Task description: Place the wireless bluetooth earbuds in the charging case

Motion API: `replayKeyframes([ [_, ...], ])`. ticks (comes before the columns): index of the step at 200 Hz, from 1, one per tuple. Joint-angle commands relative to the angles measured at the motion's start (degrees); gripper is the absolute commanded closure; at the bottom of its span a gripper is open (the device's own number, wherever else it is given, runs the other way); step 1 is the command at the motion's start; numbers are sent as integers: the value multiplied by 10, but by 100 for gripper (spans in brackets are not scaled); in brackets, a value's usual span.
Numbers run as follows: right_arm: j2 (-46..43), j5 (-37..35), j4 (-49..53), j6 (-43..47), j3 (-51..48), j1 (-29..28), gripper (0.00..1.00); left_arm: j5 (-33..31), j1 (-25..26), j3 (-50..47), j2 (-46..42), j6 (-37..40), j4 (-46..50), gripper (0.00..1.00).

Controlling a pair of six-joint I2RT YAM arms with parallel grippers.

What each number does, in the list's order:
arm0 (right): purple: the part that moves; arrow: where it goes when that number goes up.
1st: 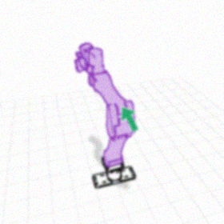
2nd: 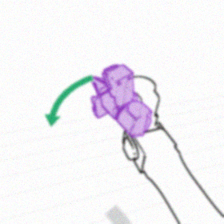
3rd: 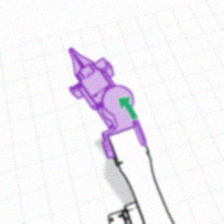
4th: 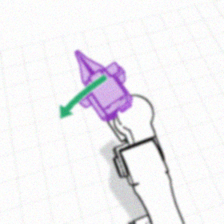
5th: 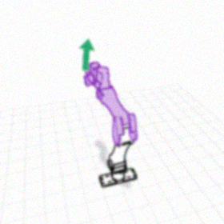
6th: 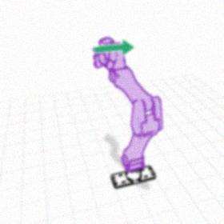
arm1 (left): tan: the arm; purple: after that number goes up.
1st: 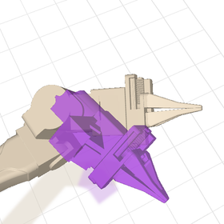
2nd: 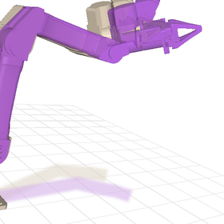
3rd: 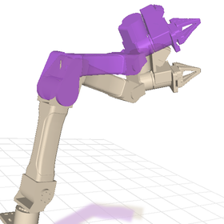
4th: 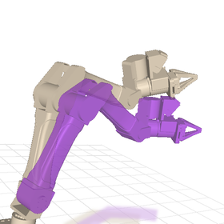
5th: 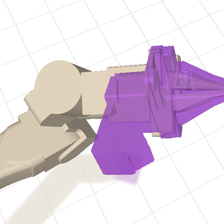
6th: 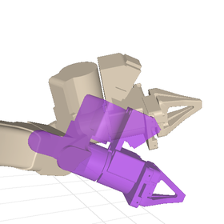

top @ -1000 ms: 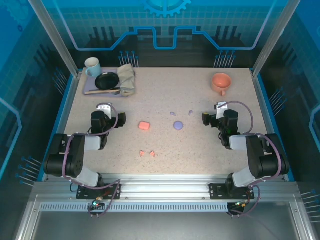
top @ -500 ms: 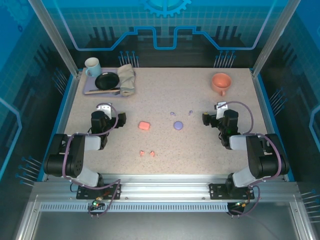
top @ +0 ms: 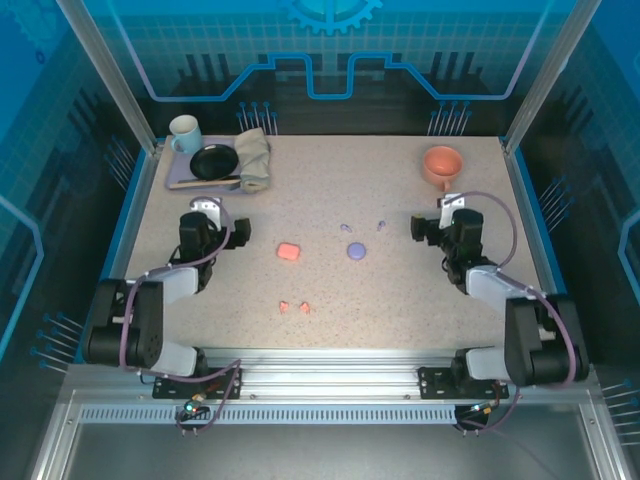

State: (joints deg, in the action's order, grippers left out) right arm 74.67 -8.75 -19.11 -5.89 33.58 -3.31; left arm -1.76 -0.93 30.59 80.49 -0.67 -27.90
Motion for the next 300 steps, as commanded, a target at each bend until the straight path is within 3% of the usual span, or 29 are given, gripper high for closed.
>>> replayKeyframes([
  [1, -35, -57, 264, -120, 114, 12, 0, -23, -1, 76, -52, -30, 157, 1],
  [18, -27, -91, 403, -213, 194, 21, 0, -27, -1, 139, -66, -64, 269, 1],
  [53, 28, 84, 516, -182, 284, 12, 0, -3, 0, 234, -67, -192, 423, 1],
  [83, 83, 113, 583, -202, 327, -62, 4, 49, 28, 289, -44, -267, 496, 1],
  [119, 160, 115, 596, -212, 355, -159, 6, 71, 100, 325, -11, -313, 512, 1],
  [152, 239, 119, 604, -212, 394, -209, 6, 67, 145, 358, 24, -341, 522, 1],
  [229, 385, 84, 654, -182, 514, -264, 8, 81, 149, 395, 67, -361, 522, 1],
  [300, 450, 53, 695, -146, 565, -280, 15, 84, 149, 400, 77, -354, 521, 1],
])
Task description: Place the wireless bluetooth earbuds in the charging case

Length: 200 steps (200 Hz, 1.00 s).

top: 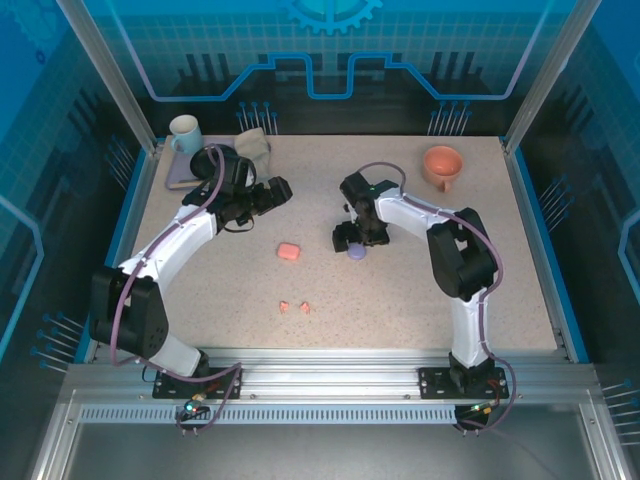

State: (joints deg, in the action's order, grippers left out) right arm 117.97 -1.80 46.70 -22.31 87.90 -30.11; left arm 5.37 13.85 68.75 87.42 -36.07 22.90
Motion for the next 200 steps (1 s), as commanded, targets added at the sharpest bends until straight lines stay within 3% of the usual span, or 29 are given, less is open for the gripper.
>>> replayKeyframes([
  [1, 17, -17, 37, 19, 22, -12, 15, 12, 2, 18, 8, 0, 12, 1],
  [200, 67, -65, 75, -6, 61, -40, 31, 46, 1, 26, 17, -2, -4, 1],
])
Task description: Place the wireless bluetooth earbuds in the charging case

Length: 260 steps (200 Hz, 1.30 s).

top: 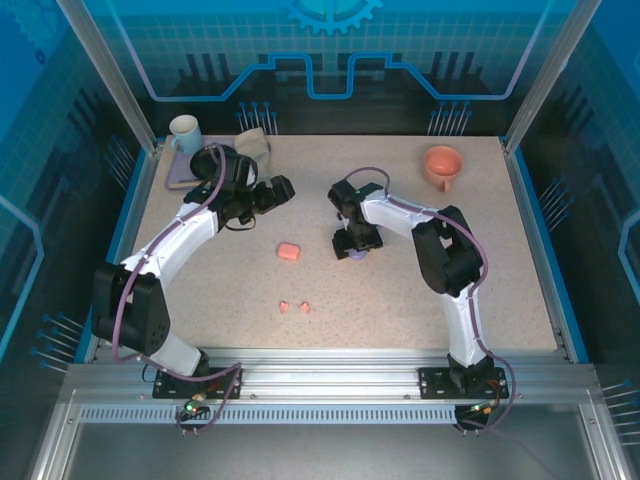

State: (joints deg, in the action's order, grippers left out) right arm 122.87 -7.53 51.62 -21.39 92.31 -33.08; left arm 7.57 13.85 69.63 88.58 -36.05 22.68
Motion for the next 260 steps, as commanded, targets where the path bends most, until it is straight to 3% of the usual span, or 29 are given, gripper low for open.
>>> replayKeyframes([
  [1, 18, -7, 26, -16, 16, -11, 31, 24, 1, 17, 5, -2, -2, 1],
  [64, 5, -29, 63, -125, 5, -25, 42, 45, 1, 8, 5, -17, -16, 1],
  [94, -25, -53, 70, -237, -33, -26, 44, 62, 1, 6, 13, -29, -23, 1],
  [150, -73, -31, 48, -449, -115, -26, 41, 101, 3, -10, 31, -73, -54, 1],
  [191, -62, -36, 67, -463, -107, -22, 30, 107, 10, -22, 33, -86, -62, 1],
  [260, -66, -22, 52, -443, -108, -5, 30, 111, 30, -50, 14, -107, -78, 1],
])
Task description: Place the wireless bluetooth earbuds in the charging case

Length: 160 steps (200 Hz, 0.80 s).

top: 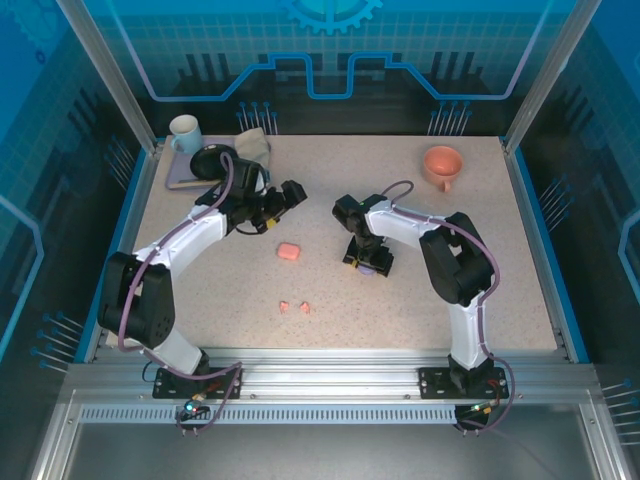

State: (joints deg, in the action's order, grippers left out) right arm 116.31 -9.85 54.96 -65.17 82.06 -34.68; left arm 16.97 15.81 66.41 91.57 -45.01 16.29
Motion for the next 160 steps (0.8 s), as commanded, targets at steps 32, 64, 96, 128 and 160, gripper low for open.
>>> replayKeyframes([
  [32, 5, 6, 7, -2, -4, 17, 31, 18, 24, -42, -29, -37, -29, 1],
  [64, 8, 8, -6, 4, -4, 22, 34, 16, 42, -75, -48, -58, -48, 1],
  [96, 5, 13, -20, 13, -12, 26, 34, 7, 58, -102, -68, -71, -57, 1],
  [128, -9, 28, -56, 16, -43, 34, 35, 1, 71, -118, -84, -81, -61, 1],
  [160, -20, 50, -81, -3, -70, 41, 36, -11, 88, -136, -95, -100, -75, 1],
])
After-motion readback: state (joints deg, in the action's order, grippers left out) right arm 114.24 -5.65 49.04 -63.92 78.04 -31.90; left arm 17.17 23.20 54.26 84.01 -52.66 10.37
